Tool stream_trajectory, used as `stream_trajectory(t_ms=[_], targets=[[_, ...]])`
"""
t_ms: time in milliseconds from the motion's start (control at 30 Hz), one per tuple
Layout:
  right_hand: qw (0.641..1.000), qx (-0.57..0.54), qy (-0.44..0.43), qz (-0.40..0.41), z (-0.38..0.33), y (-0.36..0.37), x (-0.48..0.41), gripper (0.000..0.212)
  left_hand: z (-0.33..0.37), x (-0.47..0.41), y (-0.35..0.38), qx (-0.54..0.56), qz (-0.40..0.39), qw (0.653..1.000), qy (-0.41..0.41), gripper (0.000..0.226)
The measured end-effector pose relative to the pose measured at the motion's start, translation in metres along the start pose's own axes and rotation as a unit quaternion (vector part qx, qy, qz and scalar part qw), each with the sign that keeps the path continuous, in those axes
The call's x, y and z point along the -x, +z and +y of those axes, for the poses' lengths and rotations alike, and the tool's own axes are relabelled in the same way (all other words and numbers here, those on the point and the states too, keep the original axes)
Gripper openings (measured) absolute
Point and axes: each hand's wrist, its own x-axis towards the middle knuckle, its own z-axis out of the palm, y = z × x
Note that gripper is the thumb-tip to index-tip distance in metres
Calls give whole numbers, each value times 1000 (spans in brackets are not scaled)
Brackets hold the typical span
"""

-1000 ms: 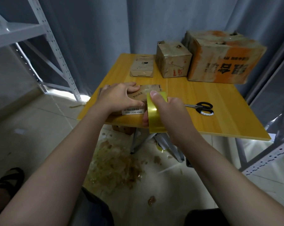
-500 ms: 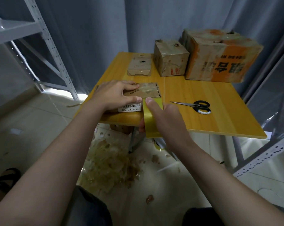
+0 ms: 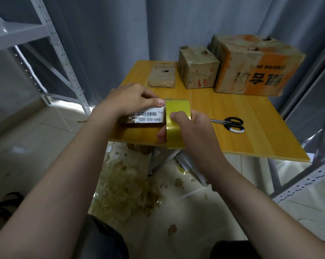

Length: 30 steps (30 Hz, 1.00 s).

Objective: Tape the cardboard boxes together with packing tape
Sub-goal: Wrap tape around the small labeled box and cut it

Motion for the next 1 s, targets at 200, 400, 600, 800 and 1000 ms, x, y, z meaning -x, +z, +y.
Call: stream_trajectory(t_ms=[200, 400, 600, 800, 1000], targets=[[1000, -1, 21, -9, -3, -11, -17, 19, 4, -4, 8, -42, 32, 998, -21, 62], [995, 28, -71, 59, 15, -7, -18, 15, 7, -11, 12, -76, 108, 991, -8, 50], [992, -30, -61, 104, 22, -7, -35, 24, 11, -15, 17, -94, 126, 986, -48, 58], [988, -103, -33, 107, 22, -5, -55, 25, 21, -15, 25, -66, 229, 971, -26, 36], [988, -120, -17, 98, 28, -1, -55, 24, 11, -10, 44, -43, 229, 972, 7, 25]])
